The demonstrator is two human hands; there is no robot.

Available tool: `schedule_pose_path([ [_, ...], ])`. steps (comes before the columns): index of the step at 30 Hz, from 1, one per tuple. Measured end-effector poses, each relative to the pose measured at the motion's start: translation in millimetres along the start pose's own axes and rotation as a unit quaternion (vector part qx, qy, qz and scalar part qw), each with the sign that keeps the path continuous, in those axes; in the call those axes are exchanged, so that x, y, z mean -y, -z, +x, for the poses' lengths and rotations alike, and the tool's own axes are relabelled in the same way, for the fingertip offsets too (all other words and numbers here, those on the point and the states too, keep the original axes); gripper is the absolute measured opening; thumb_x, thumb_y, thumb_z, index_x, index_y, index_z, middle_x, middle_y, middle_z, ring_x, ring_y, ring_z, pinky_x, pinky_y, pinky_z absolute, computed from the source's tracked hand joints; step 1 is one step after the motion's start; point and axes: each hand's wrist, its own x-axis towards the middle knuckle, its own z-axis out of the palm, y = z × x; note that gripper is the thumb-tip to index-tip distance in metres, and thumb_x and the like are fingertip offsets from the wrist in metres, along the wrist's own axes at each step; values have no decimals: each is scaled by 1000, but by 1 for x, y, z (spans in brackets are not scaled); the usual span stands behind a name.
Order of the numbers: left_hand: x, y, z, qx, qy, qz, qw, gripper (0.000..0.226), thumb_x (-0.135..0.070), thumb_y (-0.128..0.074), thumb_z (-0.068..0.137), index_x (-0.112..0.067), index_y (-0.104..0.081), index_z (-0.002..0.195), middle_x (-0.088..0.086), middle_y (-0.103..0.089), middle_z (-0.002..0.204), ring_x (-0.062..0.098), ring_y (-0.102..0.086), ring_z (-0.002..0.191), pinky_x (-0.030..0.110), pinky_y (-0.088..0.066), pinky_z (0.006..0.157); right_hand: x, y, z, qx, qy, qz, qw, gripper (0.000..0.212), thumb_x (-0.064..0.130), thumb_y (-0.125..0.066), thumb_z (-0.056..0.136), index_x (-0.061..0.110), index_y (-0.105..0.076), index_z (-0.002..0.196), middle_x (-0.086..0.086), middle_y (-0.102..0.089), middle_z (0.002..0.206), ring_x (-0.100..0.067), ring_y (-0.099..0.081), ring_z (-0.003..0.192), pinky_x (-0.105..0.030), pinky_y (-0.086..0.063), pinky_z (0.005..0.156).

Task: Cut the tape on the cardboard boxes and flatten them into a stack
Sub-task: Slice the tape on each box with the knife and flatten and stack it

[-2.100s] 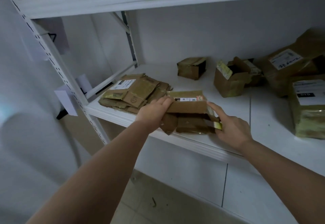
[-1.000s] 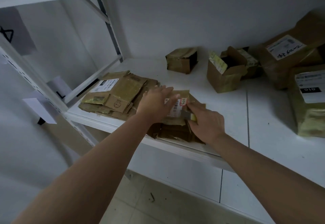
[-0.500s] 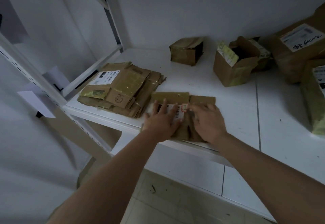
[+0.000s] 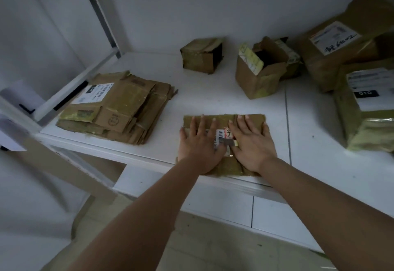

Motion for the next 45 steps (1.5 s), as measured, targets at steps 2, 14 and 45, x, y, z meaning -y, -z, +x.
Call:
schedule_pose_path([
  [2, 0, 6, 3, 19, -7, 5, 1000, 74, -63, -18, 94, -27, 9, 153, 7, 10, 161, 31, 11, 148, 57, -4, 116, 0, 2, 0, 12, 1, 4, 1000, 65, 47, -28, 98, 29, 3, 152, 1, 11, 160, -18, 14, 146, -54, 2, 117],
  [14, 15, -3, -5, 3, -29, -9, 1000, 74, -63, -15, 94, -26, 11, 153, 6, 13, 161, 23, 16, 147, 46, 2, 120, -3, -2, -1, 8, 14, -6, 1000, 67, 51, -26, 98, 28, 7, 151, -1, 13, 159, -19, 16, 146, -55, 4, 116],
  [45, -5, 36, -50, -39, 233, -209, 949, 66, -58, -55, 87, -21, -36, 137, 11, -52, 123, 31, -52, 112, 47, -50, 93, -32, 35, -51, -58, -185, 251, 948, 33, 27, -38, 99, 15, -42, 129, -15, -55, 124, -35, -46, 118, -41, -37, 93],
])
